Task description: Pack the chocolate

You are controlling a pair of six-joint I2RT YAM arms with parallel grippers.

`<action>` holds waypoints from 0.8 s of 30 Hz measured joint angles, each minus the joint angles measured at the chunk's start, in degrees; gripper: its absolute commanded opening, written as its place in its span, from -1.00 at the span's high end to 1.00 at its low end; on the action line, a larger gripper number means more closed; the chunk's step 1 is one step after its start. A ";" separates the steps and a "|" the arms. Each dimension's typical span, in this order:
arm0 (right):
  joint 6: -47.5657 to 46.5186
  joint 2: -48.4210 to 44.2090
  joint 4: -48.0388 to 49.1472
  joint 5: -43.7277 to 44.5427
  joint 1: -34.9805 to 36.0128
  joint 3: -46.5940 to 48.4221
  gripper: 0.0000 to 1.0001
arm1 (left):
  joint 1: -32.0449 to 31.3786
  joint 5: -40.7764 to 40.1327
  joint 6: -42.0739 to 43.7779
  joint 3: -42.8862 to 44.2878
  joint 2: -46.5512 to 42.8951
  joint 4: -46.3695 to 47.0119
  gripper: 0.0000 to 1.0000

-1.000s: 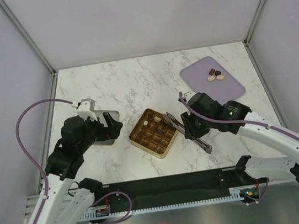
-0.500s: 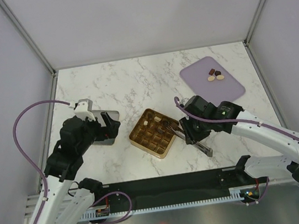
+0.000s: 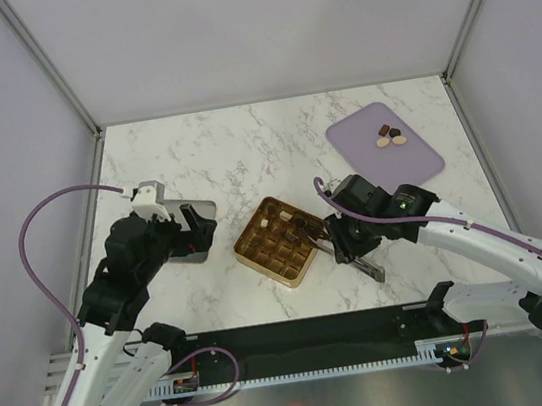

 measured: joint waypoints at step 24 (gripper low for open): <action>-5.44 14.14 5.22 13.09 -21.33 17.73 0.10 | -0.02 -0.13 0.00 0.00 -2.14 0.00 -0.99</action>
